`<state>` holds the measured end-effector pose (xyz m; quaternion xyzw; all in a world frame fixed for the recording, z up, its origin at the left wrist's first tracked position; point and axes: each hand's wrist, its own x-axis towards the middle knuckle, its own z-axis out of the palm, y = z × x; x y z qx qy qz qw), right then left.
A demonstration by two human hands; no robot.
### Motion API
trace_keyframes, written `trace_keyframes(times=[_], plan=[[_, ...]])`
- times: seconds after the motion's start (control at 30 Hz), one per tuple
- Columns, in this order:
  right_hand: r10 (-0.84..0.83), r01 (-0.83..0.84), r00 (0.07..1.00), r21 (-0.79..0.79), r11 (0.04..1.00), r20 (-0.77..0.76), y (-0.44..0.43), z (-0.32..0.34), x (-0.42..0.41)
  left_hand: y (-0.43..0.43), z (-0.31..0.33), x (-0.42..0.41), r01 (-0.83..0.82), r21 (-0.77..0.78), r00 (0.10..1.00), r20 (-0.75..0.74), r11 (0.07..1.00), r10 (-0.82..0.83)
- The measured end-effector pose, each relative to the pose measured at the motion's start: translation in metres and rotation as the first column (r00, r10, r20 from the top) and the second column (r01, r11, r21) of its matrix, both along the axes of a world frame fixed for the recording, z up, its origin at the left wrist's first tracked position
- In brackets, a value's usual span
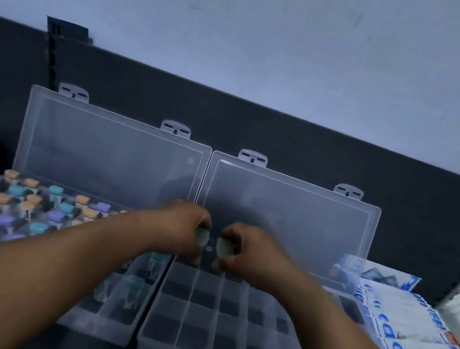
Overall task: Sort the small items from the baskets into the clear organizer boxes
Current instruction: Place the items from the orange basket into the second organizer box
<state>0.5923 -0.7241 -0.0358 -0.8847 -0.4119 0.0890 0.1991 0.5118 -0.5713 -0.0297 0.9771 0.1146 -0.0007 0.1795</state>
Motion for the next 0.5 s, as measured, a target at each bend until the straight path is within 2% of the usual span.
trace_keyframes(times=[0.27,0.5], plan=[[0.080,-0.082,0.996,-0.042,0.996,-0.048,0.005,-0.018,0.012,-0.002,-0.004,0.004,-0.042,0.094,0.995,-0.084,0.995,0.050],[0.068,-0.067,0.997,0.017,0.998,-0.044,0.006,-0.024,0.018,-0.006,-0.001,0.007,-0.060,0.200,0.990,-0.113,0.978,0.084]])
